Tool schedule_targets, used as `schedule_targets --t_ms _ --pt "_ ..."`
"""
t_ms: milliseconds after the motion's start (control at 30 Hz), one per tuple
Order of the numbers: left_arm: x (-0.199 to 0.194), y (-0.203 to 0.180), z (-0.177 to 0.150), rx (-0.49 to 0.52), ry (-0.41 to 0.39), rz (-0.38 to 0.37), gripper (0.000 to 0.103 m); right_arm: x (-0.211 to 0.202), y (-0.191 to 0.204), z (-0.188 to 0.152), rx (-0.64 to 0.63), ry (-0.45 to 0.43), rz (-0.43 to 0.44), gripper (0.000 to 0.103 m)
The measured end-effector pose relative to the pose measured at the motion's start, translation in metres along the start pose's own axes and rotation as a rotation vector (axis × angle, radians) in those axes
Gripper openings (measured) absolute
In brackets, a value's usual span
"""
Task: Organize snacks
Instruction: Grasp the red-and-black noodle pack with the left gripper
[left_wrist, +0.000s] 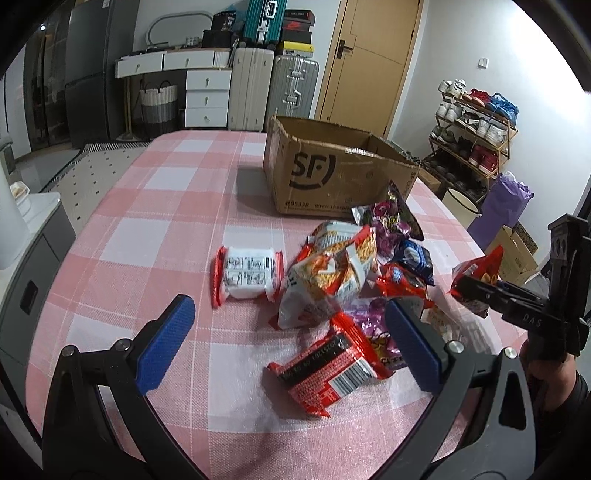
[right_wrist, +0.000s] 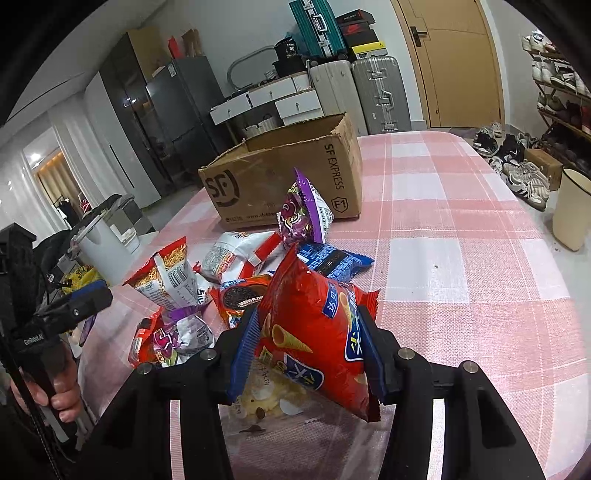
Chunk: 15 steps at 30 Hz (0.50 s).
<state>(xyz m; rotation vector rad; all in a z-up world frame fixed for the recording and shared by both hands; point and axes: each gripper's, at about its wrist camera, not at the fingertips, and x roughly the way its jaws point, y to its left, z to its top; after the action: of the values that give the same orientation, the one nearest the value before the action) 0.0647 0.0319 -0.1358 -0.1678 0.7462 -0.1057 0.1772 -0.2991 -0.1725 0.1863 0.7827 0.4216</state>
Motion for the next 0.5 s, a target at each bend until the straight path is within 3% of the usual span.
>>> schedule_targets --t_ms 500 --pt "0.034 0.0 -0.017 -0.024 0.104 -0.011 0.102 -0.001 -0.002 -0.001 0.01 0.001 -0.007 0.052"
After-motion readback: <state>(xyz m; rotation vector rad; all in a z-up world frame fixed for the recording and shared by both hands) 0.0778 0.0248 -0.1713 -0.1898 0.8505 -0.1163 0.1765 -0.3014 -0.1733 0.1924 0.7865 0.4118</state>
